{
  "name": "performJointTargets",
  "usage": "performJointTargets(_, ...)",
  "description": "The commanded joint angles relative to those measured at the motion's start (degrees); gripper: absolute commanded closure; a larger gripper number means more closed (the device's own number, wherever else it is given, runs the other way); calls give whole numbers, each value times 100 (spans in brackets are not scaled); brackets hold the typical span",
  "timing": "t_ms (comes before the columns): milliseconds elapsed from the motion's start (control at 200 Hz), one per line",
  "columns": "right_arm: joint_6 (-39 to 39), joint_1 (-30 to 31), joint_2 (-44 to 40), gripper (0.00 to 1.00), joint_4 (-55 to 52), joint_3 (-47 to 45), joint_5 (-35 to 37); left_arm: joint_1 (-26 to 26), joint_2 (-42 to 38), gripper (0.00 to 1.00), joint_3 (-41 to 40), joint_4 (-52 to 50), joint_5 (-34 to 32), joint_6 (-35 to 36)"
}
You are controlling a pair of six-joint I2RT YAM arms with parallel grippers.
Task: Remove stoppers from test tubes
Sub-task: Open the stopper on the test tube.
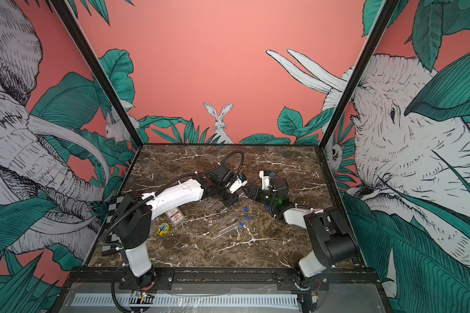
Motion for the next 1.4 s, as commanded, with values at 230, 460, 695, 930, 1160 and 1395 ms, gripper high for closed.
performJointTargets(230,494,78,160,64,834,-78,-102,35,-289,92,-66,149,41,-82)
performJointTargets(460,582,97,219,72,977,-78,-110,44,-287,92,-75,163,44,-69)
performJointTargets(695,605,101,204,78,980,-74,-110,44,-265,92,-71,197,62,-96)
performJointTargets(930,628,102,224,81,999,-67,-102,44,-267,92,-72,189,45,-95)
performJointTargets(1160,749,100,219,86,1118,-61,-119,52,-259,92,-101,170,23,-74)
performJointTargets(1395,853,102,115,93,1092,-11,-111,85,-275,92,-193,183,-33,-60)
